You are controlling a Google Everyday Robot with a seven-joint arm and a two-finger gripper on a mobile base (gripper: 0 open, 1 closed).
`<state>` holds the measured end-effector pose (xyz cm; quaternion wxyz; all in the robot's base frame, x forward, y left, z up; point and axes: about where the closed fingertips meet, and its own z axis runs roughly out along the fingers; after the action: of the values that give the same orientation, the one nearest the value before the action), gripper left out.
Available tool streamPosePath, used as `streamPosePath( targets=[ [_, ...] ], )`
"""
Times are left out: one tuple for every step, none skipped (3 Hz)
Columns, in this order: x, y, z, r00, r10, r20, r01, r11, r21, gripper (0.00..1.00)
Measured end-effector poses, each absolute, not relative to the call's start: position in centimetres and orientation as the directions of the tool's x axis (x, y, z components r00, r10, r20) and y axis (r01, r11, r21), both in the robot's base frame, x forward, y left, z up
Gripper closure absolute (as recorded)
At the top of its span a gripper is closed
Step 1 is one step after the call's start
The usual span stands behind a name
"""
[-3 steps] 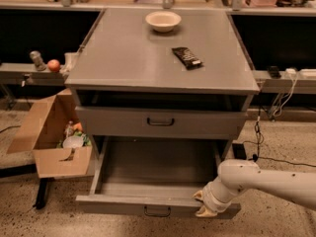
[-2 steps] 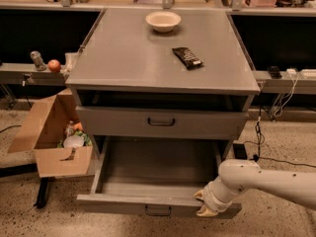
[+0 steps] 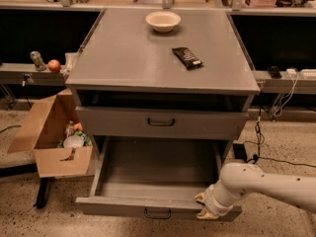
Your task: Open middle drawer
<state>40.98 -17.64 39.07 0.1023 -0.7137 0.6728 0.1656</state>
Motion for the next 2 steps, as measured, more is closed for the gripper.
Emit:
streamPosePath(
  targets=[
    [40.97, -17.63, 39.06, 0.040, -0.927, -0.374, -0.994, -0.074, 0.077, 0.82],
    [40.97, -17.63, 39.06, 0.040, -0.927, -0.374, -0.994, -0.074, 0.077, 0.53]
  ],
)
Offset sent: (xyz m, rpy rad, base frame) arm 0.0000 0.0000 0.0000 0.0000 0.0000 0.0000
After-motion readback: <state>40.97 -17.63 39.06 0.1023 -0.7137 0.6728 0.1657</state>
